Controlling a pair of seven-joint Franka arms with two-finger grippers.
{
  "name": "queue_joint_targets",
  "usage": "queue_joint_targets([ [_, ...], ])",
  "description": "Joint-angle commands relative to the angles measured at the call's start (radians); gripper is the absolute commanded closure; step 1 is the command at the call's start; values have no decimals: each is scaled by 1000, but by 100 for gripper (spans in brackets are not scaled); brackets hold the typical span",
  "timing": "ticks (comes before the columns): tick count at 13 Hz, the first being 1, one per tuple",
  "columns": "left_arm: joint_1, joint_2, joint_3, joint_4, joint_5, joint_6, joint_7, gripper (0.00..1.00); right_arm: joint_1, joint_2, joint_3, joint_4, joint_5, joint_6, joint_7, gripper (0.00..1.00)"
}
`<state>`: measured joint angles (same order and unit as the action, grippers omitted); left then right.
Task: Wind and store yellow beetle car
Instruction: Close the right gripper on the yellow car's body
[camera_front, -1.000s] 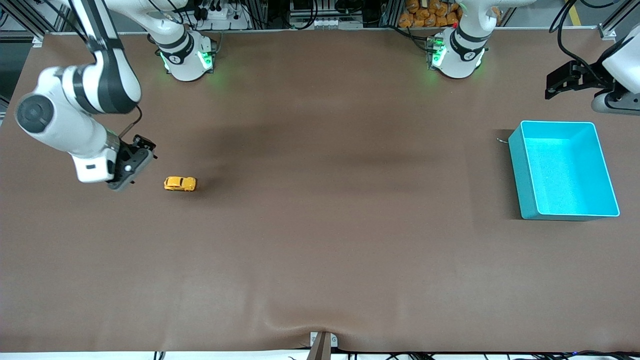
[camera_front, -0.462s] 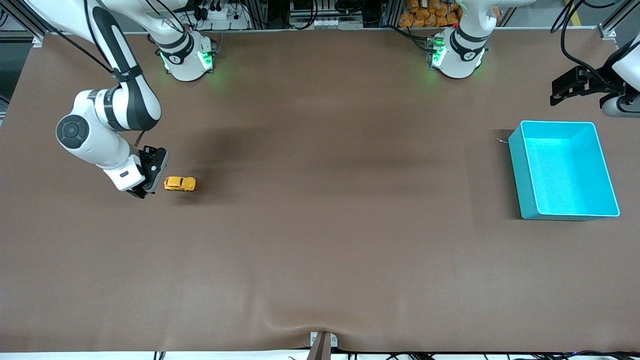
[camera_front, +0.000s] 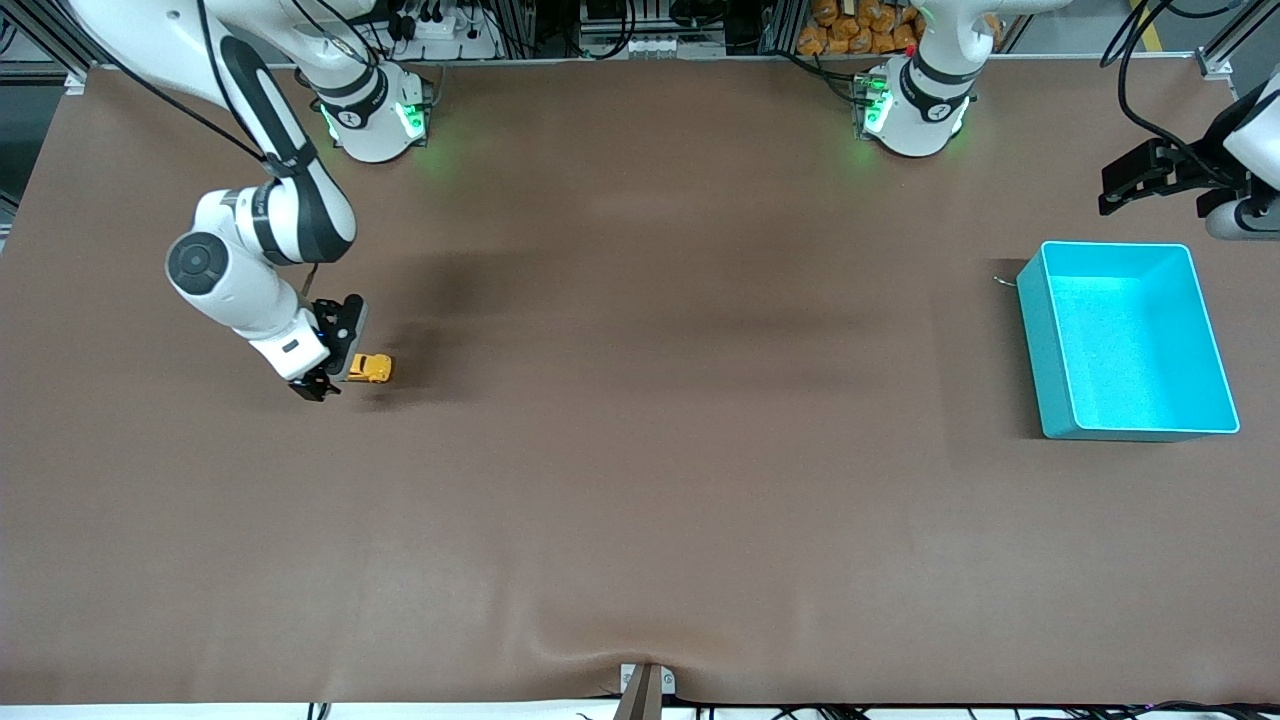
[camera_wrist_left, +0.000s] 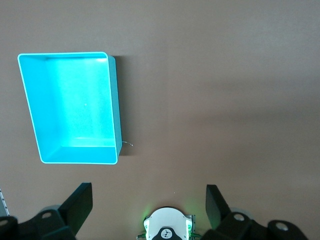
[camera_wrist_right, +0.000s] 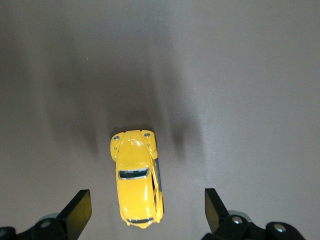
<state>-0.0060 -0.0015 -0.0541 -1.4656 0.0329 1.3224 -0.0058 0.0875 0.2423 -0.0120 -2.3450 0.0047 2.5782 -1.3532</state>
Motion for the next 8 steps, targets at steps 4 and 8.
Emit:
queue_joint_targets([
  [4,18,-29,-3,-35,-4,18,-8,0,5,41,1,-31,-49,80,-20,8],
  [8,18,-31,-3,-51,4,35,-13,0,6,46,1,-40,-86,82,-23,32],
])
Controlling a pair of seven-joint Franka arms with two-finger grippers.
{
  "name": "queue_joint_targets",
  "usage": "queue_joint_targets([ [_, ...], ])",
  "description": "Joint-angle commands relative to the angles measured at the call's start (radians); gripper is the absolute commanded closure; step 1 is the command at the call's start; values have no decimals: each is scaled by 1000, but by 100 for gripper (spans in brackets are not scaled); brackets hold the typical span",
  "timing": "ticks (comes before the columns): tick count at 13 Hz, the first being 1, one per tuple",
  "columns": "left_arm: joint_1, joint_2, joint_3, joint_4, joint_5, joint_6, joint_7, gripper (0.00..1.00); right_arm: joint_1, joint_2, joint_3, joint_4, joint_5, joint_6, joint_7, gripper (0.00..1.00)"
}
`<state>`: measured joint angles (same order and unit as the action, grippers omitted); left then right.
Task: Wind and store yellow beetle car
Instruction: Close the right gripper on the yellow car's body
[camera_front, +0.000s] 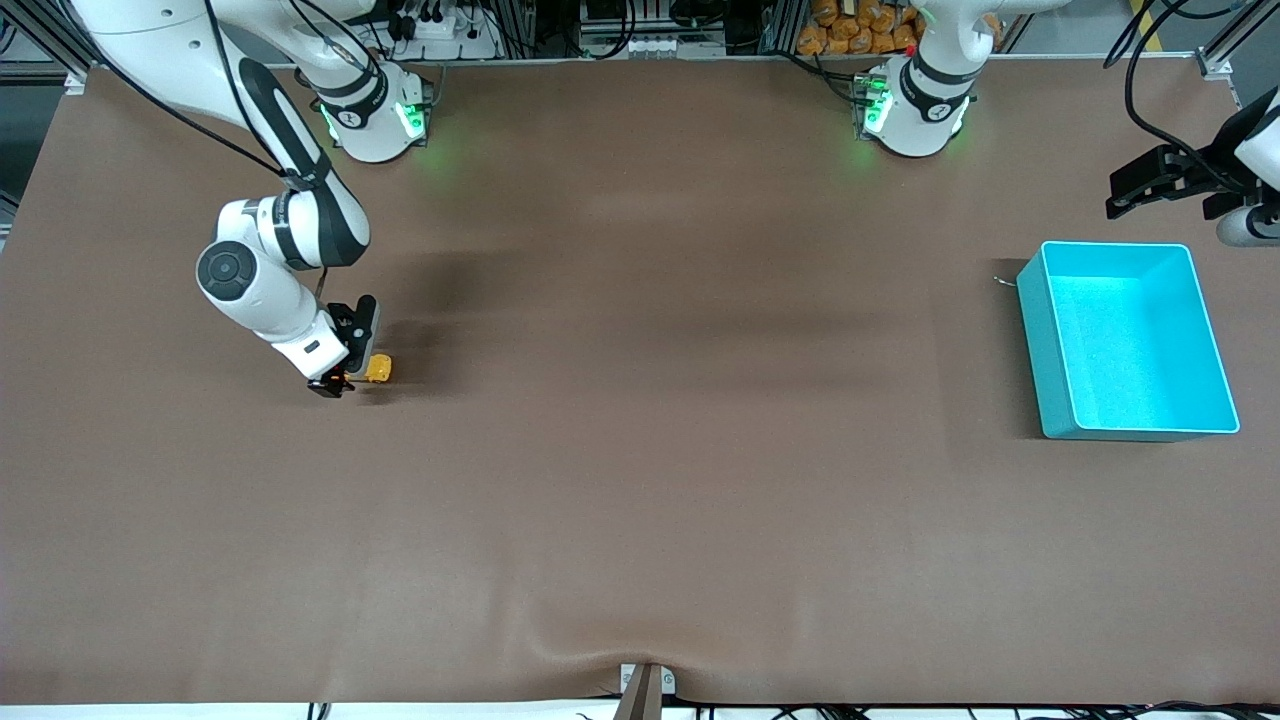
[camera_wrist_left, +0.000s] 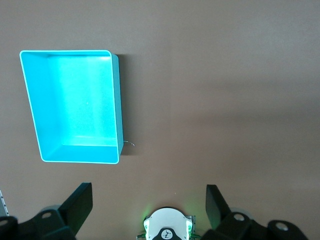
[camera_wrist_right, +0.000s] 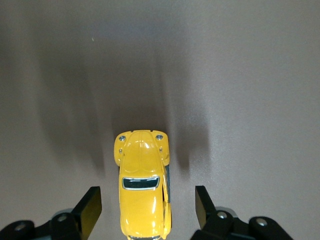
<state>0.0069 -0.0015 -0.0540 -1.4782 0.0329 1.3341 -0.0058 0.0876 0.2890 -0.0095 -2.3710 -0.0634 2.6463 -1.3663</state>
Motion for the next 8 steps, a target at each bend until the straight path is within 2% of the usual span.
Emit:
queue_joint_targets([
  [1,5,-32,-3,-42,2,30,-13,0,4,-1,-1,-19,-19,14,-13,39],
  [4,4,-31,-3,-42,1,48,-22,0,4,2,-3,-22,-22,24,-13,43],
  [6,2,-32,-4,-36,1,48,-25,0,4,6,-3,-22,-44,26,-13,67],
  [8,-1,-35,-4,-33,9,50,-26,0,8,7,-1,-22,-44,26,-13,73],
])
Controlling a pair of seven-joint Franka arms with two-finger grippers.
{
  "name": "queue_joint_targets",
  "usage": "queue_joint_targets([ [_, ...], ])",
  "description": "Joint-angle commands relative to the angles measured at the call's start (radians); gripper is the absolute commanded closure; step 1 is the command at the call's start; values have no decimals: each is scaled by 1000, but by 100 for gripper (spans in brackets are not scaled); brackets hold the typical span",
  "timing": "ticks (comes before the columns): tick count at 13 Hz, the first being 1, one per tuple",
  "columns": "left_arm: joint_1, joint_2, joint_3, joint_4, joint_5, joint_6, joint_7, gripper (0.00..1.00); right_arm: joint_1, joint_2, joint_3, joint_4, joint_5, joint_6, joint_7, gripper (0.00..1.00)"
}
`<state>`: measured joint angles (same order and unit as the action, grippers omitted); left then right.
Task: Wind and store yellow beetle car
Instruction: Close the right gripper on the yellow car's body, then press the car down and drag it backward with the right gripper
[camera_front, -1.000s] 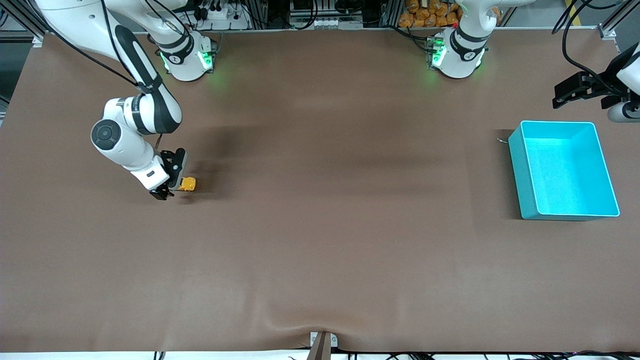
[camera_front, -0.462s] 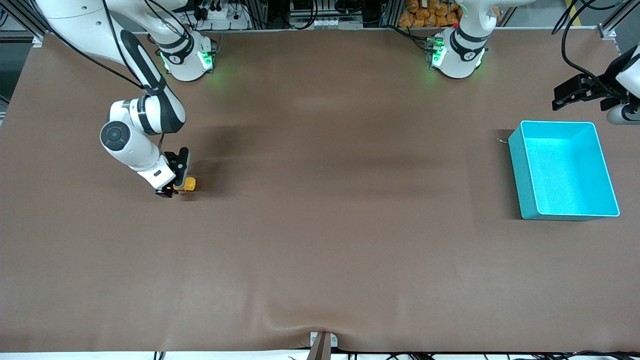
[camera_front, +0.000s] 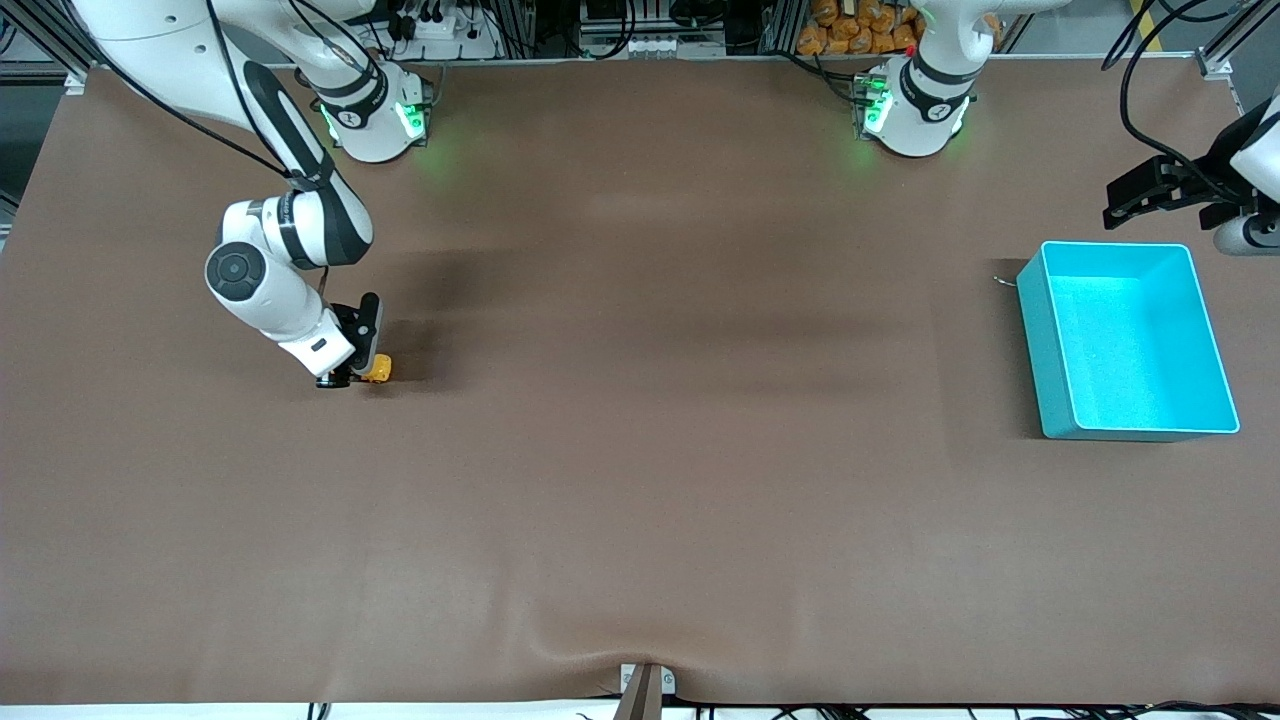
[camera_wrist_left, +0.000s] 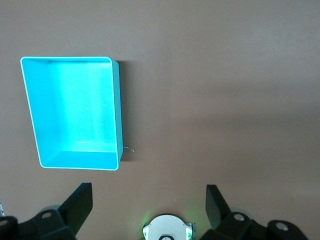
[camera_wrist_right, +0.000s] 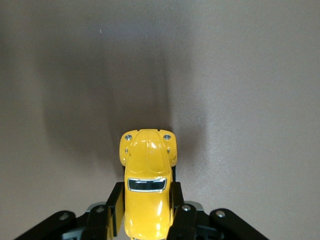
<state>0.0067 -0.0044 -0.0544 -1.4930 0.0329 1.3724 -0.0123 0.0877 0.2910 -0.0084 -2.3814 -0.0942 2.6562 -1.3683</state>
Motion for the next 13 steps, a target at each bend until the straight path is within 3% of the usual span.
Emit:
queue_joint_targets([
  [1,-2,-32,-7,-15,15,13,-18,0,17,5,-2,-12,-13,14,-9,78],
  [4,-4,-40,-10,-12,13,25,-21,0,46,7,7,-12,-13,14,6,89],
  [13,-5,-45,-13,-18,12,33,-86,0,69,57,50,-2,-10,54,89,90],
])
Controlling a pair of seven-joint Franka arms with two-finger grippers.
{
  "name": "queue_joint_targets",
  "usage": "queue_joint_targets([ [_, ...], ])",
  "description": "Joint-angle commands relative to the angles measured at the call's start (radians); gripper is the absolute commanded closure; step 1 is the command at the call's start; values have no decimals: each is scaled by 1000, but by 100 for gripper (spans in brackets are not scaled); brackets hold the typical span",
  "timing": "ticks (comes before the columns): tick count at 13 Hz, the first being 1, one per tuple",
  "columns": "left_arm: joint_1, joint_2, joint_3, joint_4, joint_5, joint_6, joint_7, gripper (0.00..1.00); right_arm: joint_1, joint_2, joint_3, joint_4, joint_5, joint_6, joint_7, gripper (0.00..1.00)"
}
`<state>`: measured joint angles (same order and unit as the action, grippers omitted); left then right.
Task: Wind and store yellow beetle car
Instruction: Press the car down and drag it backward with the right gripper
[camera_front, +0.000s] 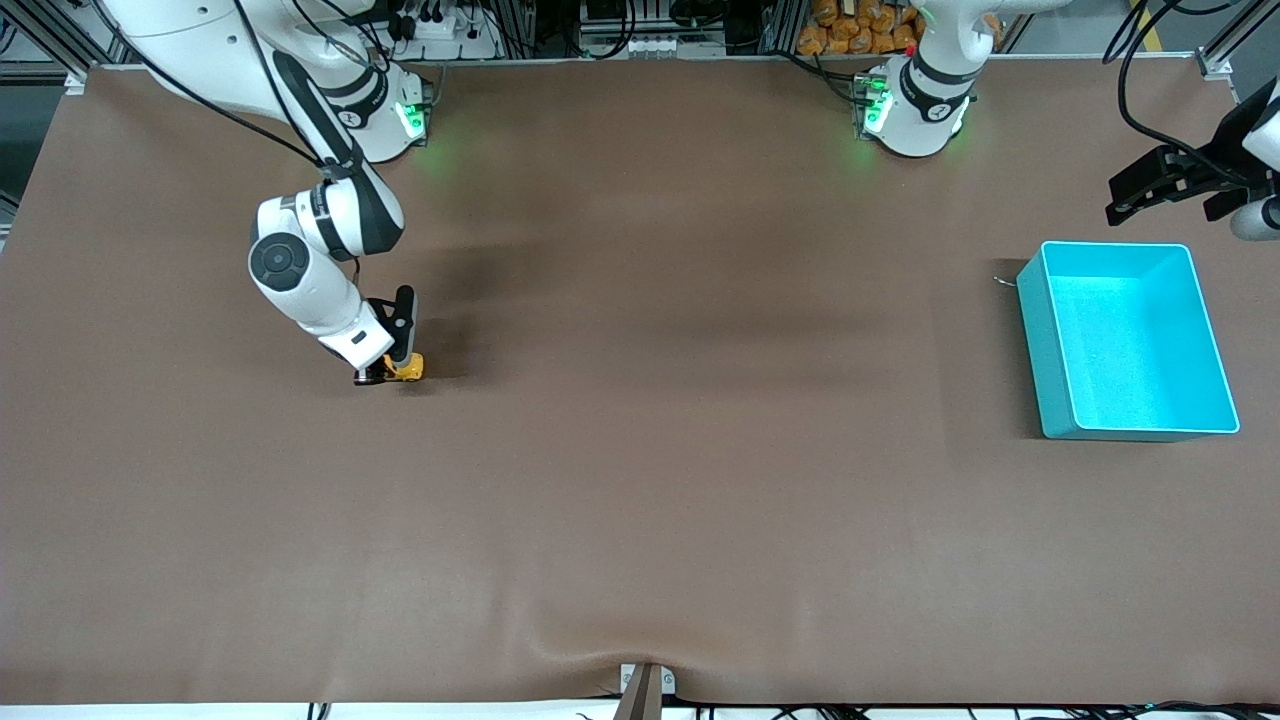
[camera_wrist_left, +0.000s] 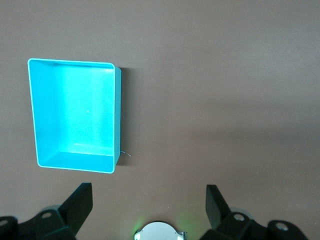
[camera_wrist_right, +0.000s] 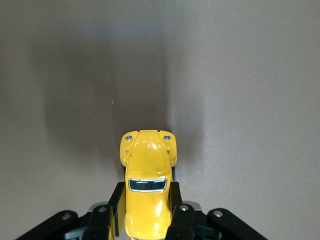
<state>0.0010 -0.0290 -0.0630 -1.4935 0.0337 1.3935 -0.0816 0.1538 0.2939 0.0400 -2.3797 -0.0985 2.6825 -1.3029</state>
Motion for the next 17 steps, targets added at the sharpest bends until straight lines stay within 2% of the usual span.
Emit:
queue_joint_targets([
  [1,1,-19,-5,-19,11,12,-17,0,0,66,1,-4,-6,48,22,90],
  [9,1,-17,-5,-21,12,12,-18,0,-8,85,-9,7,-9,50,11,89],
  [17,2,-16,-5,-24,12,12,-21,0,-71,97,-11,10,-10,43,10,88],
])
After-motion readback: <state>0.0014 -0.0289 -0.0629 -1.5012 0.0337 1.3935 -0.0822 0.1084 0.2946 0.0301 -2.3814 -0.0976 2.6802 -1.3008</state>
